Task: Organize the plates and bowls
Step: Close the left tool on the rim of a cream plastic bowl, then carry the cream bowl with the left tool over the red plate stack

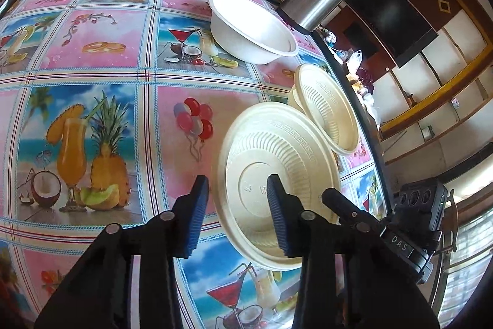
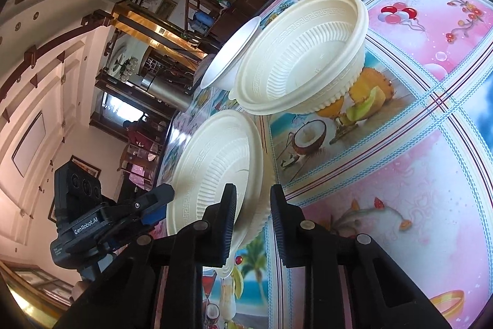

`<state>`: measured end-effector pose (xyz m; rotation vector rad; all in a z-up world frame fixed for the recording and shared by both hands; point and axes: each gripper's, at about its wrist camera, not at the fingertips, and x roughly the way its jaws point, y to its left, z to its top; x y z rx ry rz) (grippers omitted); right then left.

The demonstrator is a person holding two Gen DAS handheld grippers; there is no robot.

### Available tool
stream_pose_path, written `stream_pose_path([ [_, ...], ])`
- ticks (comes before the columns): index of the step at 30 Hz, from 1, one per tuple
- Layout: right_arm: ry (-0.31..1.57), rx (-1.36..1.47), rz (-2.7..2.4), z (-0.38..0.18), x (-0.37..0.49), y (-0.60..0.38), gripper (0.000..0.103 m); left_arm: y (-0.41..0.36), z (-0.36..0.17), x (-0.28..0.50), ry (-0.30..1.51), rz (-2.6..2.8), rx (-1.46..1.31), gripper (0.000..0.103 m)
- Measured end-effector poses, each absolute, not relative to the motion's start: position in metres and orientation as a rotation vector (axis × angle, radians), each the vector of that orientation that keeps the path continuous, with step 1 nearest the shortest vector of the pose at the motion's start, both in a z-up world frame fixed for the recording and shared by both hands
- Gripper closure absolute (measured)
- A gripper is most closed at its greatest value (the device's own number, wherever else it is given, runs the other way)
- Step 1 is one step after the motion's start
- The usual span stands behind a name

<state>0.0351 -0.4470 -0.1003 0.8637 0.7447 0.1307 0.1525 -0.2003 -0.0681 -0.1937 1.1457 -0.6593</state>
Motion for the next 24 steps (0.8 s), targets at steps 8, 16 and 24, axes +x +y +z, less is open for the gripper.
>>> stream_pose_path([
  [8,0.739,0.860,0.124,-0.0988,0.0347,-0.4473,0.082,-0.1981,-0.0715,0.1530,1.145,-0.623,-0.168,0.094],
  [16,0.731,0.845,0.119,-0.0997,0.0357,-0.4481,0.087,-0.2003,-0.0718,0.1511,1.137,-0.633,-0.144,0.094],
  [24,0.731,0.836,0.112,-0.0988,0.0344,-0.4486,0.088,-0.2030,-0.0720,0.1462,1.128,-0.620,-0.126,0.094],
])
